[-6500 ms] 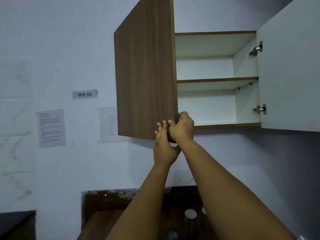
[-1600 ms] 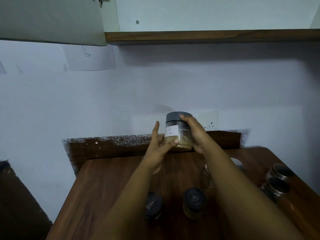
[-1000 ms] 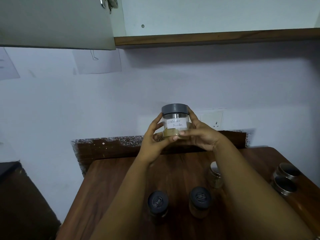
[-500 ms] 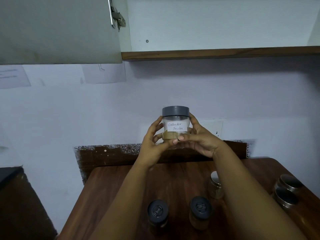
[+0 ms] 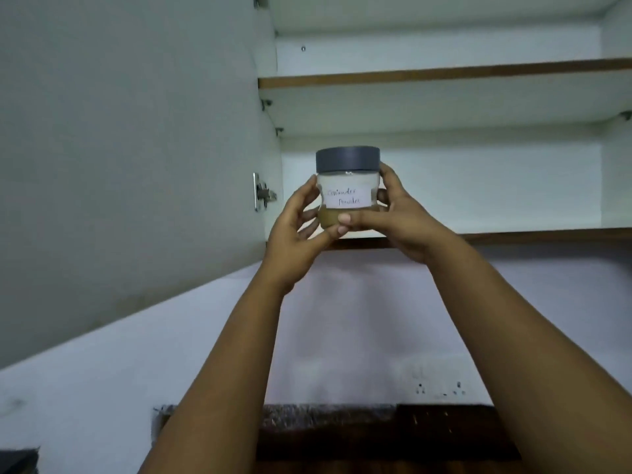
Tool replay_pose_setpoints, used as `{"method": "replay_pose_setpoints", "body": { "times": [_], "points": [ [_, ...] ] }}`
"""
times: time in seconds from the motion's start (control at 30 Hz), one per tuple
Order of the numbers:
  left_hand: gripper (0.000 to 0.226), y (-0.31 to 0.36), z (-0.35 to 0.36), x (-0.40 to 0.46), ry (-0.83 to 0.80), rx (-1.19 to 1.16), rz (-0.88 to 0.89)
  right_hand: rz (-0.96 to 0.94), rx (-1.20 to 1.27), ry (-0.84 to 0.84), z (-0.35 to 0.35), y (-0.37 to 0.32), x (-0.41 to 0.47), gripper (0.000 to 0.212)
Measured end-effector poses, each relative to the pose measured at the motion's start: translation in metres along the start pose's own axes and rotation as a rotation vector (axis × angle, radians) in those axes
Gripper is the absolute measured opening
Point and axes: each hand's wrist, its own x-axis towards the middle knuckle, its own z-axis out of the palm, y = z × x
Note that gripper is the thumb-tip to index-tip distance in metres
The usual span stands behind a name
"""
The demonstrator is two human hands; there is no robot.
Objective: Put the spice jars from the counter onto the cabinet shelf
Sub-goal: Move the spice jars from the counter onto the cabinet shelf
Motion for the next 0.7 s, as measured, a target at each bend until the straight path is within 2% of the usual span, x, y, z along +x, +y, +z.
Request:
{"method": "replay_pose_setpoints", "body": {
  "times": [0.13, 0.23, 0.27, 0.33, 0.37, 0.4, 0.53, 0.7],
  "points": [
    [0.079, -0.008, -0.007, 0.037, 0.024, 0.201, 0.027, 0.083, 0.011, -0.032, -0.014, 0.003, 0.044, 0.105],
    [0.083, -0.033, -0.006, 0.043, 0.069, 0.431, -0.022, 0.180, -0.166, -0.104, -0.021, 0.016, 0.068, 0.107],
    [0.077, -0.047, -0.005, 0.039, 0.102, 0.573, -0.002, 0.216, -0.265, -0.123, -0.022, 0.023, 0.074, 0.108],
    [0.047, -0.079, -0.004, 0.023, 0.169, 0.921, 0.159, 0.293, -0.411, -0.136, -0.024, 0.039, 0.085, 0.110],
    [0.034, -0.094, -0.004, 0.016, 0.210, 1.066, 0.259, 0.334, -0.428, -0.140, -0.025, 0.047, 0.092, 0.109],
    [0.029, -0.106, -0.005, 0.013, 0.249, 1.152, 0.325, 0.369, -0.424, -0.149, -0.025, 0.053, 0.099, 0.108],
    [0.033, -0.128, -0.002, 0.022, 0.395, 1.268, 0.393, 0.427, -0.473, -0.160, -0.010, 0.067, 0.128, 0.109],
    [0.047, -0.139, -0.001, 0.023, 0.440, 1.307, 0.462, 0.448, -0.571, -0.201, 0.018, 0.085, 0.159, 0.107]
  ]
}}
